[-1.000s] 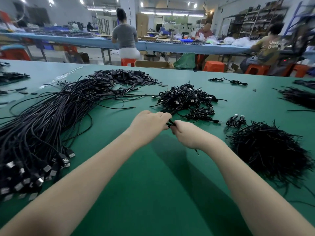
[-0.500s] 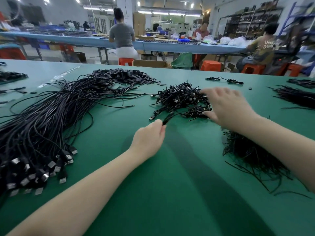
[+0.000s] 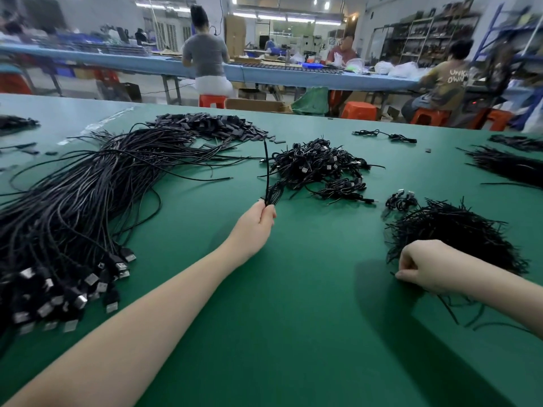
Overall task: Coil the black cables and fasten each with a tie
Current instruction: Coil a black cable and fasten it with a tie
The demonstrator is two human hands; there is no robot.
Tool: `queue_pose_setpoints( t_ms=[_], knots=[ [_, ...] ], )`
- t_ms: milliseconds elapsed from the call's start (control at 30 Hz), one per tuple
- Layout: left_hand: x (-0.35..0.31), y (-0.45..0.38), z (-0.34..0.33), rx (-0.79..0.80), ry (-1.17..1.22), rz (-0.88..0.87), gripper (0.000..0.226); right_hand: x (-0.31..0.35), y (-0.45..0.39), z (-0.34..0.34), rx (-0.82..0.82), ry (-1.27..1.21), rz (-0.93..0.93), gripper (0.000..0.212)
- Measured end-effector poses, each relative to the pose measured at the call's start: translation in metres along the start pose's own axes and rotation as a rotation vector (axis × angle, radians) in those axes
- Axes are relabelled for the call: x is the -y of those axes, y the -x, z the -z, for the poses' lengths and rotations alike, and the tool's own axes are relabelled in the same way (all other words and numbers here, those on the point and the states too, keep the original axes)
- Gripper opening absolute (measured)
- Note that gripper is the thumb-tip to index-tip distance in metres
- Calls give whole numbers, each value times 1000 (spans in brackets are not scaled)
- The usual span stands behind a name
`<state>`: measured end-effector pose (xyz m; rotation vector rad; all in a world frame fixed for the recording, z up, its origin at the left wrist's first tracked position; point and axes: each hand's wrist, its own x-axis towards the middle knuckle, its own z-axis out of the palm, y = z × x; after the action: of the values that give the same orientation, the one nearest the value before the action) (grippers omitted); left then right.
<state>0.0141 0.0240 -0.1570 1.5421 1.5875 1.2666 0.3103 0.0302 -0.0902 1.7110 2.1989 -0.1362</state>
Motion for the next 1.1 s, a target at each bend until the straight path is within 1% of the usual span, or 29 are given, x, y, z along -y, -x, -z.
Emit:
queue_pose_setpoints(
  t_ms=[67,100,133,200,233,300,367,400,433,500,533,633,733,800,867,933,1000,1100],
  knots=[
    [0,-2,2,30,82,38,25,2,-1,-5,18,52,0,29],
    [-1,-3,4,54,125,51,25,2,0,-7,17,47,6,29],
    [-1,-3,6,83,159,57,24,3,1,-9,-9,30,23,26],
    [-1,-3,9,131,215,65,25,6,4,-10,-138,-47,79,15],
    [-2,-3,10,143,244,68,26,9,4,-10,-231,-128,110,13],
    [-3,-3,11,157,282,71,27,19,3,-7,-441,-377,167,11],
    [-4,-3,11,169,293,75,29,32,1,-2,-587,-647,199,7],
    [-5,-3,11,172,294,74,30,39,-1,0,-618,-779,210,3],
    [-5,-3,11,172,292,72,31,46,-4,4,-630,-908,227,5],
    [-5,-3,10,160,270,64,30,63,-12,11,-646,-1055,284,18],
    [-4,-3,10,154,252,59,30,73,-16,15,-648,-1072,315,19],
    [-2,-4,8,140,215,55,28,105,-30,25,-667,-1110,392,13],
    [0,-6,8,99,226,58,27,131,-42,38,-701,-1098,451,10],
    [0,-6,7,98,263,57,27,142,-49,44,-690,-1067,484,12],
    [-1,-6,8,110,241,72,28,146,-56,46,-691,-1050,506,14],
    [-1,-6,8,112,175,85,27,148,-60,44,-693,-1017,538,12],
    [-3,-8,7,110,80,92,26,148,-63,42,-700,-923,586,9],
    [-7,-8,5,116,-128,29,25,145,-63,40,-713,-833,643,10]
  ],
)
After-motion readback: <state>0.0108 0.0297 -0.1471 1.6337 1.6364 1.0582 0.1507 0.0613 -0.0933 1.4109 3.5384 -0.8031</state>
